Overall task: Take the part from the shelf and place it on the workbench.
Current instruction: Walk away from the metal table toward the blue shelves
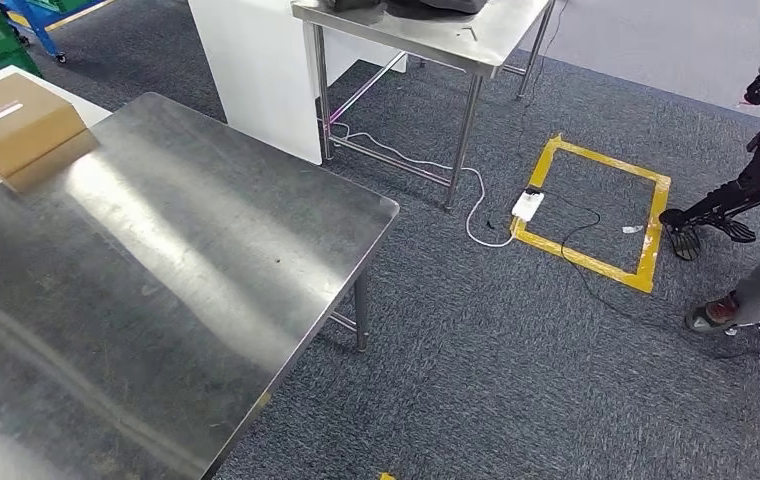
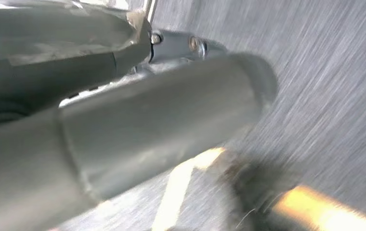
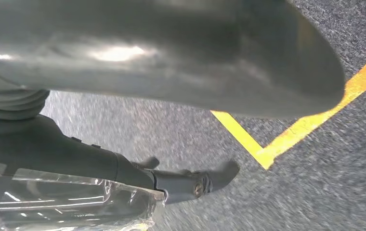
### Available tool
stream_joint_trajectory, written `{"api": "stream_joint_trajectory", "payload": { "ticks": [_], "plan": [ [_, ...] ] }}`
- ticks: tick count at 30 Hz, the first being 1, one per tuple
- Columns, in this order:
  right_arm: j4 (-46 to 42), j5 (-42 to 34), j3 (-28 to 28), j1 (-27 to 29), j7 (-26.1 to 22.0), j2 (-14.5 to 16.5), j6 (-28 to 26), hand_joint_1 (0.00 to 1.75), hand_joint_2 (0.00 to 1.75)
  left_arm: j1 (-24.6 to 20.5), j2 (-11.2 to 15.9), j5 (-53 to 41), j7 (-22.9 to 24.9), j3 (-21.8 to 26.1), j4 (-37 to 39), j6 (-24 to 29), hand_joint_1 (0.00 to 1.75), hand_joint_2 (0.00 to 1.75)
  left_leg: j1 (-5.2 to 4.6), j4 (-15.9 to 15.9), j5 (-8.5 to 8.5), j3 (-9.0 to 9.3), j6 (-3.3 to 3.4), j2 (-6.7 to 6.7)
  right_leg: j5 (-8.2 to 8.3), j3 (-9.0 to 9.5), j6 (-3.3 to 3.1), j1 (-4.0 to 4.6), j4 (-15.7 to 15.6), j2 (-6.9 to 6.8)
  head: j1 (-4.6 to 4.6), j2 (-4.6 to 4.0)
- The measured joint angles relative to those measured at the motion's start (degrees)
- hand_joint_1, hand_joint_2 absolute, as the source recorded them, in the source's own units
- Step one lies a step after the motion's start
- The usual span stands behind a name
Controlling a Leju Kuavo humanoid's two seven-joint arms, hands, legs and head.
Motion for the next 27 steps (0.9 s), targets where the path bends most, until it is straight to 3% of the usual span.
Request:
{"api": "stream_joint_trajectory", "payload": {
  "ticks": [2, 3, 4, 5, 7, 9, 11, 12, 14, 16, 17, 18, 19, 20, 21, 23, 25, 27],
  "plan": [
    [0.0, 0.07, 0.26, -0.29, 0.29, 0.05, 0.13, 0.0, 0.0, 0.58, -0.01, -0.05, 2.03, -0.65, 0.21, -1.8, 0.0, 0.0, -0.16, 0.02, 0.02, -0.23, 0.12, 1.64, -2.78, -3.12, 0.0, -0.02, 6.79, -0.86, 0.14, 0.0],
    [0.0, 0.07, 0.31, -0.27, 0.41, 0.09, 0.13, 0.0, 0.0, 0.71, -0.01, -0.06, 2.69, -0.91, 0.32, -2.42, 0.0, 0.0, -0.21, 0.03, 0.03, -0.3, 0.1, 2.4, -2.9, -3.13, 0.35, -0.07, 7.47, -1.02, 0.14, 0.0],
    [-0.01, 0.07, 0.34, -0.2, 0.56, 0.13, 0.12, 0.0, 0.0, 0.74, -0.01, -0.12, 3.4, -1.19, 0.4, -3.14, 0.0, 0.0, -0.22, 0.04, 0.03, -0.31, 0.06, 3.06, -2.14, -1.82, 0.84, -0.2, 5.67, -1.32, 0.16, 0.0],
    [-0.02, 0.07, 0.37, -0.17, 0.73, 0.15, 0.08, 0.0, 0.0, 0.71, 0.01, -0.25, 4.1, -1.49, 0.46, -3.94, 0.0, 0.0, -0.21, 0.06, 0.01, -0.27, -0.04, 3.72, -0.86, 0.6, 1.37, -0.39, 1.83, -2.0, 0.16, 0.0],
    [-0.09, 0.07, 0.47, -0.35, 1.02, 0.27, -0.02, 0.0, 0.0, 0.58, 0.22, -0.55, 5.29, -1.98, 0.52, -5.48, 0.0, 0.0, -0.4, 0.19, -0.22, 0.06, -0.62, 4.92, 1.6, 5.09, 1.84, -0.54, -5.89, -4.67, 0.15, 0.0],
    [-0.22, 0.07, 0.6, -0.67, 1.18, 0.55, -0.19, 0.0, 0.0, 0.43, 0.66, -0.77, 5.98, -2.44, 0.56, -6.46, 0.0, 0.0, -0.64, 0.3, -0.63, 0.52, -1.48, 5.99, 2.74, 6.26, 1.17, -0.26, -8.48, -6.0, -0.08, 0.0],
    [-0.34, 0.06, 0.66, -0.66, 1.23, 0.7, -0.39, 0.0, 0.0, 0.08, 0.9, -0.98, 6.31, -2.91, 0.58, -6.83, 0.0, 0.0, -0.47, 0.22, -0.85, 0.91, -2.17, 7.05, 3.14, 5.82, 0.19, 0.0, -8.43, -4.84, -0.37, 0.0],
    [-0.37, 0.05, 0.66, -0.51, 1.24, 0.7, -0.47, 0.0, 0.0, -0.18, 0.92, -1.08, 6.38, -3.11, 0.58, -6.89, 0.0, 0.0, -0.23, 0.44, -1.15, 0.94, -2.53, 6.83, 3.29, 5.79, -0.25, -0.1, -8.47, -4.2, -0.45, 0.0],
    [-0.43, 0.01, 0.66, -0.33, 1.26, 0.74, -0.51, 0.0, 0.0, -0.46, 0.93, -1.23, 6.44, -3.43, 0.58, -6.91, 0.0, 0.0, 0.13, 3.35, -3.5, -0.1, -3.13, 4.24, 3.67, 5.91, -1.17, -0.39, -8.53, -2.99, -0.49, 0.0],
    [-0.49, -0.08, 0.66, -0.31, 1.28, 0.79, -0.5, 0.0, 0.0, -0.45, 0.94, -1.34, 6.47, -3.7, 0.62, -6.92, 0.0, 0.0, 0.2, 10.85, -7.84, -3.36, -3.18, 1.23, 3.96, 5.73, -1.77, -0.23, -8.51, -1.67, -0.51, 0.0],
    [-0.51, -0.13, 0.66, -0.3, 1.28, 0.8, -0.5, 0.0, 0.0, -0.42, 0.95, -1.41, 6.48, -3.81, 0.64, -6.92, 0.0, 0.0, 0.19, 14.68, -9.45, -5.16, -3.07, 0.6, 4.03, 5.6, -1.93, -0.03, -8.49, -0.89, -0.53, 0.0],
    [-0.52, -0.17, 0.66, -0.26, 1.28, 0.81, -0.49, 0.0, 0.0, -0.39, 0.96, -1.5, 6.5, -3.9, 0.68, -6.91, 0.0, 0.0, 0.18, 16.93, -9.88, -6.31, -2.92, 0.36, 4.09, 5.53, -2.01, 0.13, -8.47, -0.07, -0.52, 0.0],
    [-0.53, -0.2, 0.66, -0.17, 1.28, 0.81, -0.49, 0.0, 0.0, -0.36, 0.97, -1.6, 6.5, -4.03, 0.7, -6.91, 0.0, 0.0, 0.18, 16.93, -9.05, -6.47, -2.72, 0.25, 4.12, 5.52, -2.05, 0.23, -8.46, 0.74, -0.52, 0.0],
    [-0.54, -0.23, 0.66, -0.08, 1.28, 0.83, -0.49, 0.0, 0.0, -0.37, 0.97, -1.69, 6.5, -4.17, 0.71, -6.92, 0.0, 0.0, 0.19, 14.72, -7.22, -5.58, -2.51, 0.05, 4.15, 5.59, -2.08, 0.27, -8.44, 1.51, -0.51, 0.0],
    [-0.56, -0.26, 0.66, -0.01, 1.28, 0.85, -0.49, 0.0, 0.0, -0.37, 0.97, -1.76, 6.5, -4.31, 0.72, -6.92, 0.0, 0.0, 0.2, 10.9, -4.85, -3.9, -2.26, -0.63, 4.18, 5.66, -2.09, 0.27, -8.43, 2.28, -0.52, 0.0],
    [-0.61, -0.46, 0.66, -0.03, 1.28, 0.93, -0.37, 0.0, 0.0, -0.41, 1.05, -1.81, 6.49, -4.55, 0.81, -6.93, 0.0, 0.0, 0.24, 3.68, -1.65, -0.78, -1.95, -3.37, 4.24, 5.56, -1.85, 0.39, -8.32, 3.64, -0.48, 0.0],
    [-0.68, -0.71, 0.66, -0.09, 1.28, 0.98, -0.04, 0.0, 0.0, -0.43, 1.07, -1.84, 6.5, -4.71, 0.91, -6.89, 0.0, 0.0, -0.04, 1.08, -1.03, 0.23, -1.8, -4.54, 4.47, 4.97, -1.25, 0.42, -8.34, 4.82, -0.46, 0.0],
    [-0.72, -0.82, 0.66, 0.08, 1.28, 1.0, 0.24, 0.0, 0.0, -0.42, 0.71, -1.85, 6.51, -4.84, 0.9, -6.88, 0.0, 0.0, -0.3, 0.5, -0.57, 0.38, -1.2, -3.09, 4.74, 4.34, -0.48, 0.3, -8.43, 5.45, -0.44, 0.0]
  ]
}}
